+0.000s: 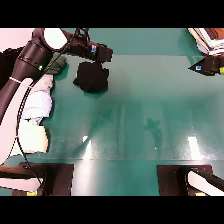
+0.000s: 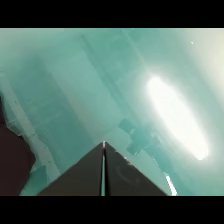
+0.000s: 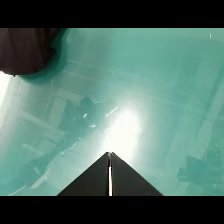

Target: Fold the shirts.

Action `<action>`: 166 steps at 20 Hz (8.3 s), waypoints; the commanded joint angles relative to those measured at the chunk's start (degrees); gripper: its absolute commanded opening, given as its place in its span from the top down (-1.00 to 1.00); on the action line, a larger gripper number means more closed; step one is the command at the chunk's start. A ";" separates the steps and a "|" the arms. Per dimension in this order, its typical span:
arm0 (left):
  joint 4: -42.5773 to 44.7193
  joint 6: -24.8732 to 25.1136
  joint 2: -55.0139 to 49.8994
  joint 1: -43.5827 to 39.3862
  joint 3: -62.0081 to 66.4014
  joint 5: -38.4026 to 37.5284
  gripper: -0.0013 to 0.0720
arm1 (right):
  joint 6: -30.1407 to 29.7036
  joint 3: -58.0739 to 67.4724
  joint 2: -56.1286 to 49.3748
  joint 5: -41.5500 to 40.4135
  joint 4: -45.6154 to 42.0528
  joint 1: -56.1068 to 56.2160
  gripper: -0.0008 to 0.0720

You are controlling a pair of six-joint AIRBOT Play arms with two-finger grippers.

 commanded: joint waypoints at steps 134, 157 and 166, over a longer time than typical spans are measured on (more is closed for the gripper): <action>1.27 2.99 44.17 20.44 3.06 -13.29 0.90 | 4.70 26.34 7.67 -5.11 -12.68 10.03 0.94; -14.36 4.61 38.93 10.51 -66.05 -19.39 -0.54 | 9.97 5.33 -16.22 7.10 -13.66 16.81 0.94; 9.03 -1.05 31.82 10.51 -43.19 -6.19 -0.54 | 9.97 5.33 -16.22 8.07 -13.60 16.83 0.94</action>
